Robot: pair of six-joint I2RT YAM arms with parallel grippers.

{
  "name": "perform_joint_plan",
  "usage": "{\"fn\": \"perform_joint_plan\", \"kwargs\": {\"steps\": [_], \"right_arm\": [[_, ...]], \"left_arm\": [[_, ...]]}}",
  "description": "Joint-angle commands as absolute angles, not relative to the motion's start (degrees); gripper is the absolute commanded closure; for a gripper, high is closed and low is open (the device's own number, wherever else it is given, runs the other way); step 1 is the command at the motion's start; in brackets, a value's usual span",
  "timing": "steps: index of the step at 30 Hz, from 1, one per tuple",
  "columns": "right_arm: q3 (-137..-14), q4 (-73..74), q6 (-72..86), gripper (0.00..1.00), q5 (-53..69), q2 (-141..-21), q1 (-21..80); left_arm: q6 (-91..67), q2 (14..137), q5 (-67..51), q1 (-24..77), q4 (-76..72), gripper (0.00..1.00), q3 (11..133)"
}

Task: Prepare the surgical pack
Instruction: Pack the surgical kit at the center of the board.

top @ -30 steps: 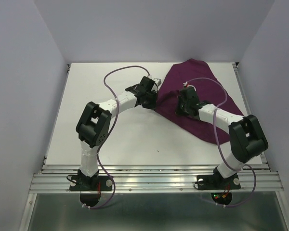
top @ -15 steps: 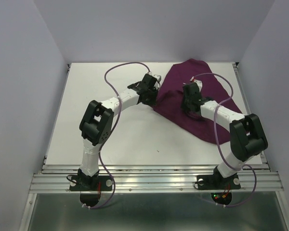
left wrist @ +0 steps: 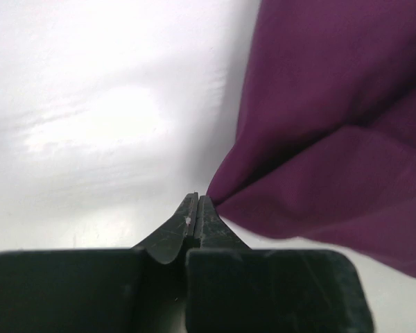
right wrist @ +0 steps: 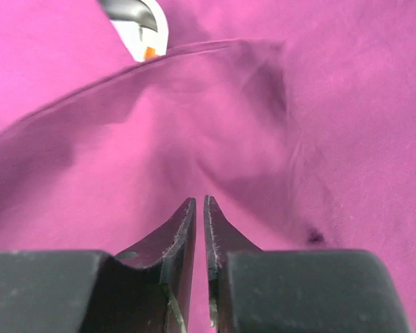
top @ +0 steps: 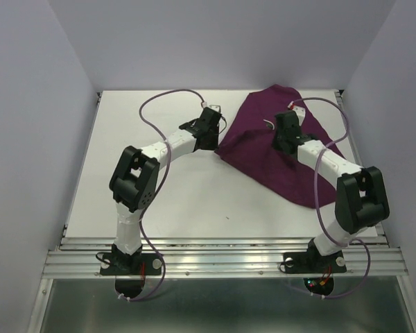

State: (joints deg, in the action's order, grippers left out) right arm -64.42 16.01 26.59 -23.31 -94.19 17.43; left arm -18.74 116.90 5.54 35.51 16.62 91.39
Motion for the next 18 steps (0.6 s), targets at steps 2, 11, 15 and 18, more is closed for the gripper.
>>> {"fn": "perform_joint_plan", "kwargs": {"steps": [2, 11, 15, 18], "right_arm": [[-65.6, 16.2, 27.7, 0.82, -18.9, -87.1, 17.5], [-60.7, 15.1, 30.0, 0.81, -15.0, -88.0, 17.5], [-59.9, 15.4, 30.5, 0.81, -15.6, -87.8, 17.5], [-59.8, 15.5, 30.2, 0.8, -15.6, -87.7, 17.5]], "left_arm": [[-24.3, 103.4, 8.0, 35.2, 11.5, 1.0, 81.9], [-18.5, 104.6, -0.6, 39.5, 14.2, 1.0, 81.8], [-16.0, 108.5, -7.9, 40.3, 15.5, 1.0, 85.7], [-14.8, 111.2, -8.6, 40.5, 16.2, 1.0, 88.3]]}}
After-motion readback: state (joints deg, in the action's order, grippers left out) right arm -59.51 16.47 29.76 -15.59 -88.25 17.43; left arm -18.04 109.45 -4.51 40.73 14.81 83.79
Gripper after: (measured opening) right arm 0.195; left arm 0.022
